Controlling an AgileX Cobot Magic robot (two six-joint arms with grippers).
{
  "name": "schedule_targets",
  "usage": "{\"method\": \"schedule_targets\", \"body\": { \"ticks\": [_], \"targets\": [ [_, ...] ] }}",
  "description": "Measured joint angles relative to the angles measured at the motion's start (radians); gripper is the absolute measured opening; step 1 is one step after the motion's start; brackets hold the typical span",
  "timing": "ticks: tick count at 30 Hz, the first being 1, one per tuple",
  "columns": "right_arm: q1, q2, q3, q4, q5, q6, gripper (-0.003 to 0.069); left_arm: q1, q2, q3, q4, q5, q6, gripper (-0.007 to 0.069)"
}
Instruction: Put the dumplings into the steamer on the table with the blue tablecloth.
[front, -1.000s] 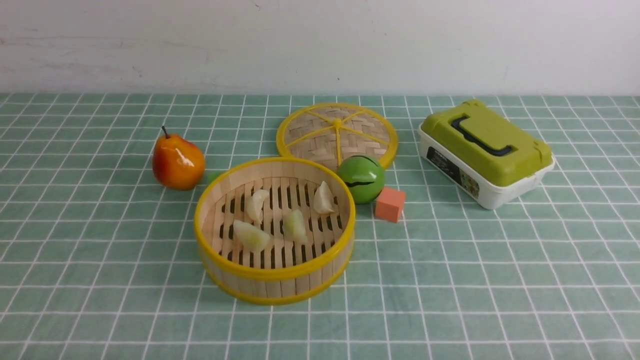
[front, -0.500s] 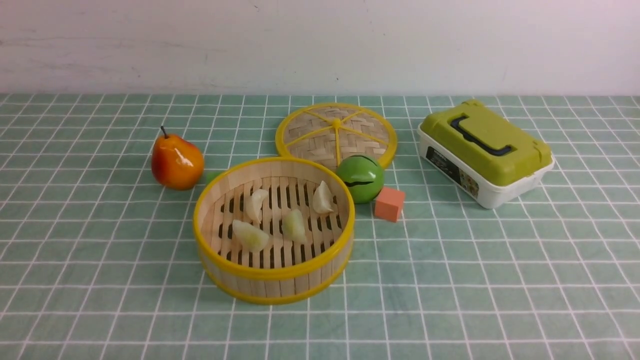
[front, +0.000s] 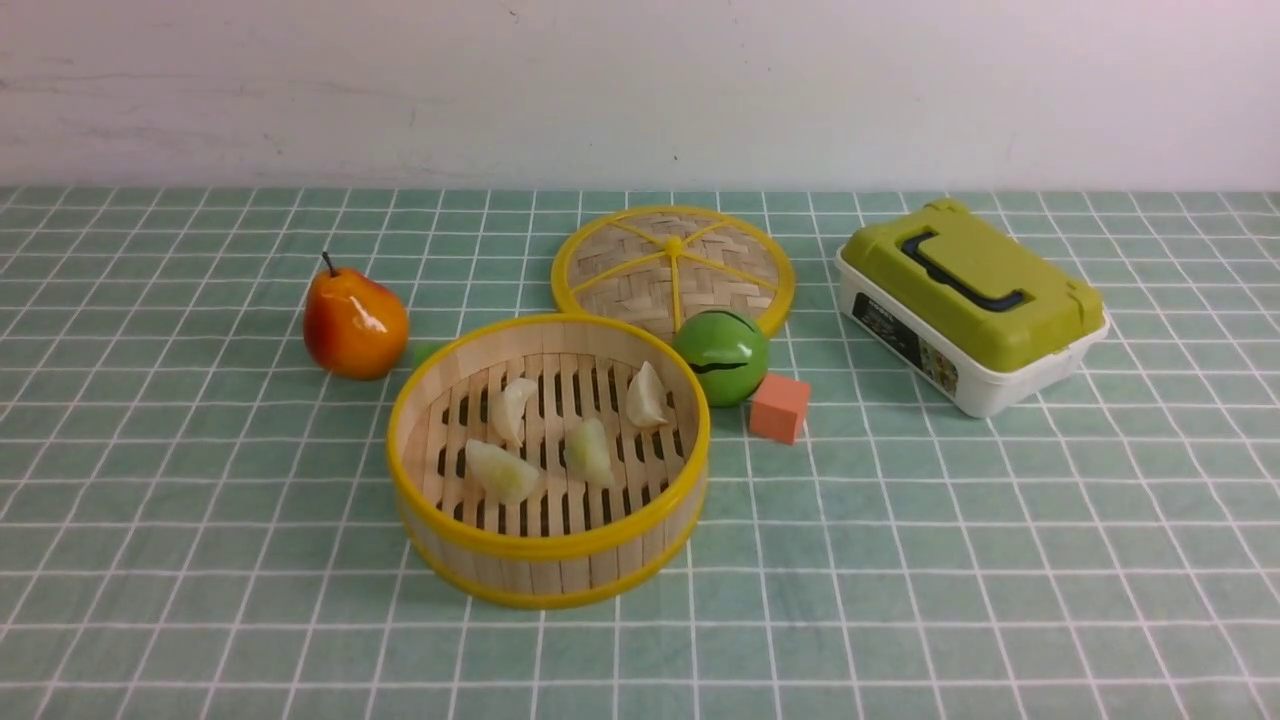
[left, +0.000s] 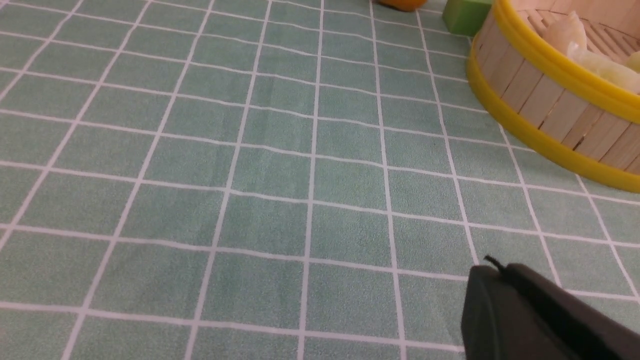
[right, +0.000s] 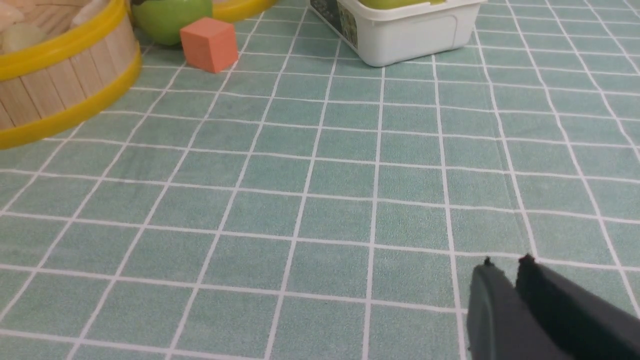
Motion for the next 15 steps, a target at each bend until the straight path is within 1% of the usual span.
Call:
{"method": "schedule_targets", "body": {
  "ticks": [15],
  "targets": [
    [0.000,0.000,0.000,0.000,0.000,0.000,0.0087,0.000,0.000,0.000,0.000,0.000,0.000,-0.0014]
  ]
}}
